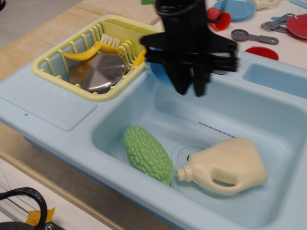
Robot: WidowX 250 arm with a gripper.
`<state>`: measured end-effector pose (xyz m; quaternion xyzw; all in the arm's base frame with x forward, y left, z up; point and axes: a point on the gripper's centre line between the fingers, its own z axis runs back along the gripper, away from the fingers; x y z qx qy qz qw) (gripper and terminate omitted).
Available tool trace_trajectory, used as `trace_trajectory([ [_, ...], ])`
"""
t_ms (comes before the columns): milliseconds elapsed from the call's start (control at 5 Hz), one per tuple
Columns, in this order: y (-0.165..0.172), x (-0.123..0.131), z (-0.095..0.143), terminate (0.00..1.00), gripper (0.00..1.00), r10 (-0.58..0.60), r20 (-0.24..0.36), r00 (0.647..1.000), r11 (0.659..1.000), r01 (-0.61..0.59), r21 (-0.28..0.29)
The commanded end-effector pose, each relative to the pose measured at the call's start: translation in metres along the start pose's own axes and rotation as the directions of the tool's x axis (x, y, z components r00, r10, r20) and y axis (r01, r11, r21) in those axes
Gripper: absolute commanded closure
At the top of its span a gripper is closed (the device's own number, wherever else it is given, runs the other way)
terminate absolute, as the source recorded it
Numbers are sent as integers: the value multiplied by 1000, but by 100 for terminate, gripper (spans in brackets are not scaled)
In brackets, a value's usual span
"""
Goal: Put cup from anywhere into sink
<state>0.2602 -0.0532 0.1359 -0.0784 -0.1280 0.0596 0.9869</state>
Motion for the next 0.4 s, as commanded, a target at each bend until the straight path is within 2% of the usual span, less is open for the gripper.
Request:
trace_trajectory([
  [0,-1,6,8,0,0,1,36,999,1000,0,-7],
  [200,-1,6,8,100,0,1,36,999,1000,0,-7],
])
